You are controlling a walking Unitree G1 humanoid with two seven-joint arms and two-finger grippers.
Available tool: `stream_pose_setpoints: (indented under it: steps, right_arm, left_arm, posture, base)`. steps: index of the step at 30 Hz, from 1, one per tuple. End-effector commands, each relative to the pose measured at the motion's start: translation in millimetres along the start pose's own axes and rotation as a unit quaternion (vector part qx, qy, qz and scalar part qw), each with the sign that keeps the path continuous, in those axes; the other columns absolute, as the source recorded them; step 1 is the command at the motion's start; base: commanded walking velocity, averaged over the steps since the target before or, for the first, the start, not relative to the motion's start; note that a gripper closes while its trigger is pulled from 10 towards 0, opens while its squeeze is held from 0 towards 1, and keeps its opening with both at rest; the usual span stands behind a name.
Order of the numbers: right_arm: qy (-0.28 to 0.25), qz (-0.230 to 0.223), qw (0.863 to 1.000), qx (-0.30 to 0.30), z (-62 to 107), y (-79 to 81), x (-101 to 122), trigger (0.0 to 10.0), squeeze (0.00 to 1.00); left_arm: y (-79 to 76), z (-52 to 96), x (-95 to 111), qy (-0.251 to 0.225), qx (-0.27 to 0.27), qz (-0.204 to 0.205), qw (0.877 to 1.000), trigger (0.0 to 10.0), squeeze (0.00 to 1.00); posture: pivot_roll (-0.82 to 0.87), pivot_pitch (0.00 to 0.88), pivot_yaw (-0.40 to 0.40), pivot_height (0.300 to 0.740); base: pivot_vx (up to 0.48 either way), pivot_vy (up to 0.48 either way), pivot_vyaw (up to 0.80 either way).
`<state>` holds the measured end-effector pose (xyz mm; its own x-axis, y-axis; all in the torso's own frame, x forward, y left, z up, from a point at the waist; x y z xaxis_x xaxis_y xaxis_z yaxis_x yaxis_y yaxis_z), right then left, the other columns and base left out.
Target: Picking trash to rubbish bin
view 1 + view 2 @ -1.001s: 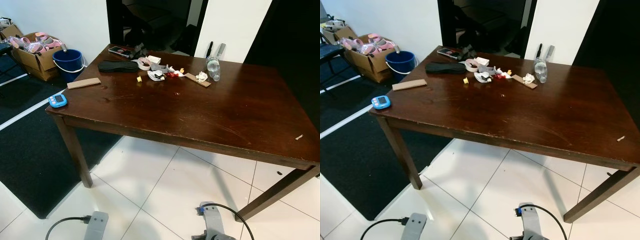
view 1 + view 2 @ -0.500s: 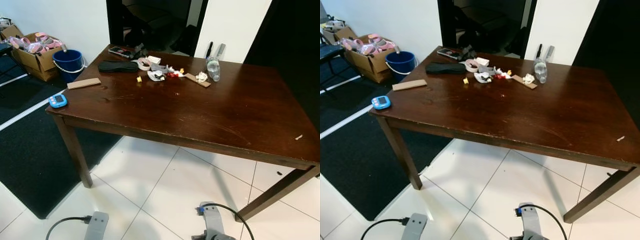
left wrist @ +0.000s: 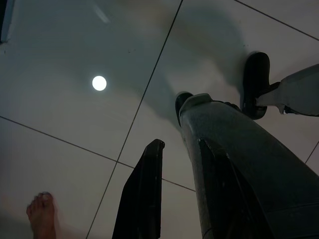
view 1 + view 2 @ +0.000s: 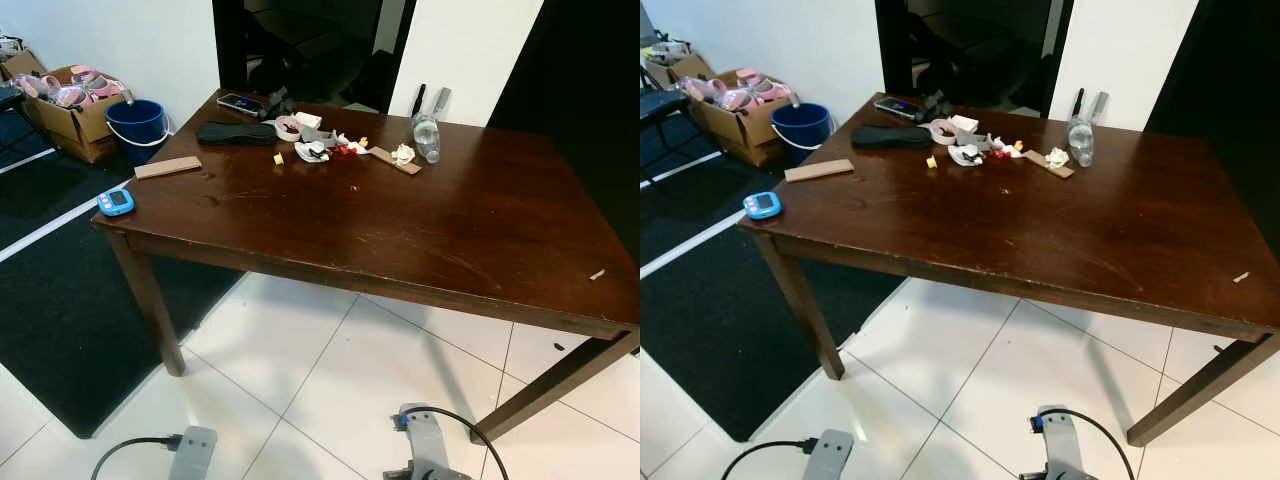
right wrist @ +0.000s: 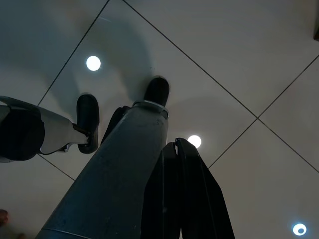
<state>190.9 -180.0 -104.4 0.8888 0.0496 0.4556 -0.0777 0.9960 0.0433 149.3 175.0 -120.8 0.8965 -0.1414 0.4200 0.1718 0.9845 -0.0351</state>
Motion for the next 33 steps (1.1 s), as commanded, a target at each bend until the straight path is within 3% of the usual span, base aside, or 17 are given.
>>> stream_pose_setpoints:
  steps: [1, 24, 33]
  right_arm:
    - [0.008, -0.004, 1.000, -0.003, 0.5, -2.5, -3.4, 10.0, 0.00]
    - [0.008, -0.009, 1.000, -0.004, 0.6, -2.4, -5.2, 10.0, 0.00]
    - [0.013, 0.006, 1.000, -0.011, 1.8, -8.4, -9.0, 10.0, 0.00]
  left_arm:
    - [-2.5, 0.1, -5.7, 0.009, -0.003, 0.001, 1.000, 10.0, 0.00]
    - [-2.0, 0.3, -6.1, 0.009, -0.002, 0.002, 1.000, 10.0, 0.00]
    - [-9.4, -0.1, -12.1, 0.015, -0.009, 0.008, 1.000, 10.0, 0.00]
  posture:
    - [0.08, 0.014, -0.045, 0.740]
    - [0.07, 0.020, -0.037, 0.740]
    - [0.04, 0.050, -0.044, 0.740]
  base:
    - [0.000, 0.000, 0.00]
    - [0.000, 0.000, 0.00]
    - [0.000, 0.000, 0.00]
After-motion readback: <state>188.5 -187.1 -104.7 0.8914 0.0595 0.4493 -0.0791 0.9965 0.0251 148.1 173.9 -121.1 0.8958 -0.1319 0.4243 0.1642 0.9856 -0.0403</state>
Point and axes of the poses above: a point about 5 cm out from each wrist's last joint towards the gripper, its own z axis pointing back from the gripper into the wrist, its own x axis along the axis of the wrist's last joint, y = z × x, the point moved 2 cm from there along -z, pointing out of the wrist towards the gripper
